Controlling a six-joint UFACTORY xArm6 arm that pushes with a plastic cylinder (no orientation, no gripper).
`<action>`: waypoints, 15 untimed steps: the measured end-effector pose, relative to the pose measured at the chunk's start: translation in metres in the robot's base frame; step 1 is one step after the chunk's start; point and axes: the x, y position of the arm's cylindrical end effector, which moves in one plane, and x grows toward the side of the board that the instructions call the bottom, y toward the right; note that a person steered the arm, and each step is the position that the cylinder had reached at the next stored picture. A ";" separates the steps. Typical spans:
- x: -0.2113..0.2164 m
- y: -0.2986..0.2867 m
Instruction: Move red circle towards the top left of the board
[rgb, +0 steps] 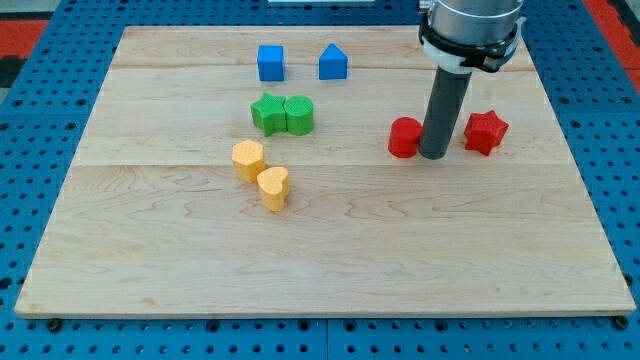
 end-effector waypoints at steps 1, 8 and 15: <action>-0.001 -0.005; -0.113 -0.269; -0.192 -0.280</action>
